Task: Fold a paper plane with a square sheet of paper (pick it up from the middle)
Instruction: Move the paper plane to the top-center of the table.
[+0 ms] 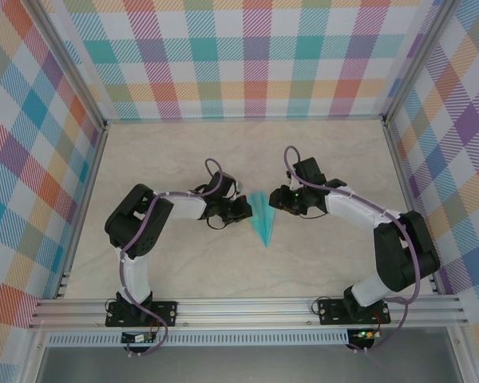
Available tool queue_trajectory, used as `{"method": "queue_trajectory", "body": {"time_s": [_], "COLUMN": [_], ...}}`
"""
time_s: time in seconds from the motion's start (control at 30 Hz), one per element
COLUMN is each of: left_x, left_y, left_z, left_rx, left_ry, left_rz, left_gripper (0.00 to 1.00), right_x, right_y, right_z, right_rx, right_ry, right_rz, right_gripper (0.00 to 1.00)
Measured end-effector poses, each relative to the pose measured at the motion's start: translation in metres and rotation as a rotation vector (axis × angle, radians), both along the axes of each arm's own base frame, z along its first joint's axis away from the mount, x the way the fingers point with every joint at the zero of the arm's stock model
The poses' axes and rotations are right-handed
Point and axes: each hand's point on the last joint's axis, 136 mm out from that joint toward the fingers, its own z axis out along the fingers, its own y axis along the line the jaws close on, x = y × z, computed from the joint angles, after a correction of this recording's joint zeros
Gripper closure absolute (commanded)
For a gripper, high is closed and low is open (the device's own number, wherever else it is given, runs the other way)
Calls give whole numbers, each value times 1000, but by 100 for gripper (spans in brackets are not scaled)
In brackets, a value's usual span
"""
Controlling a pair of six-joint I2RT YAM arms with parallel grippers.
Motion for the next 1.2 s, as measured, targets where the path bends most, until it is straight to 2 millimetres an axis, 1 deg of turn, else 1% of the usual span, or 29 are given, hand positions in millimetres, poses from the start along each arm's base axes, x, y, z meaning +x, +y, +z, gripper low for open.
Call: {"method": "queue_trajectory", "body": {"time_s": [0.1,0.27,0.4,0.6,0.77,0.93,1.1,1.2], "left_x": [0,0,0,0,0,0,0,0], "left_y": [0,0,0,0,0,0,0,0], "left_z": [0,0,0,0,0,0,0,0], "left_rx": [-2,-4,-4,-4,-4,-4,-4,-4], "left_ry": [2,4,4,4,4,4,4,4], "left_rz": [-1,-3,-3,-3,-3,-3,-3,-3], "left_gripper": [100,100,100,100,100,100,100,100], "right_x": [-10,-23,-30,-36,-43,-47,-55,-58], "right_y": [10,18,17,21,26,30,41,44], "right_z": [-3,-21,-35,-41,-54,-56,-56,-61], "right_rx": [4,-24,-60,-71,-92,-94,-99,-138], "right_ry": [12,65,100,116,151,153,132,122], "right_rz": [39,74,78,97,116,133,181,204], "right_gripper": [63,62,60,62,60,60,57,60]}}
